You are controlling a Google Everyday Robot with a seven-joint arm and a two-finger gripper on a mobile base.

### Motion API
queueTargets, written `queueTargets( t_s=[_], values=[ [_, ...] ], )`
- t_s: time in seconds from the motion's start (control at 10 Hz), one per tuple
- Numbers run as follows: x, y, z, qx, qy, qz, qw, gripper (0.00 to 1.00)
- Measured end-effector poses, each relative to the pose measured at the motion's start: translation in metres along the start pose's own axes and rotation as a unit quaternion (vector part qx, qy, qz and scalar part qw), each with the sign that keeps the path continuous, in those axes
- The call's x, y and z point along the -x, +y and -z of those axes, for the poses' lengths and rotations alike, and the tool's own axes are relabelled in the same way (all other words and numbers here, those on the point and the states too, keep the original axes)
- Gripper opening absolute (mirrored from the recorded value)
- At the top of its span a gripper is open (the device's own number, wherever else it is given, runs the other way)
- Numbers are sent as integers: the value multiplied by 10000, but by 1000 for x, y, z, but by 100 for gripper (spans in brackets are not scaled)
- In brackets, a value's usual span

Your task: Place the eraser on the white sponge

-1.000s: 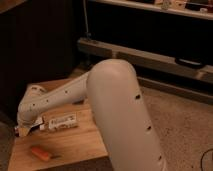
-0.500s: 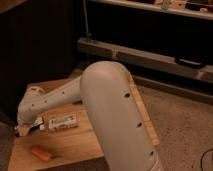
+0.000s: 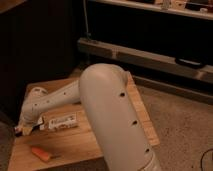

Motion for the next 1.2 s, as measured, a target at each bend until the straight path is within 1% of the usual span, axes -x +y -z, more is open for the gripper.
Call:
queueTargets(
  t_s=[0.4,0.6,0.8,1.2],
  values=[
    [-9,-7,-9,18,25,-49,10000,65],
    [-10,-6,-10,60,-50,-146,9999,65],
    [-5,0,-11,109,-102,-129,9998,65],
    [-10,2,-6,139,-159,-143,9997,65]
  ],
)
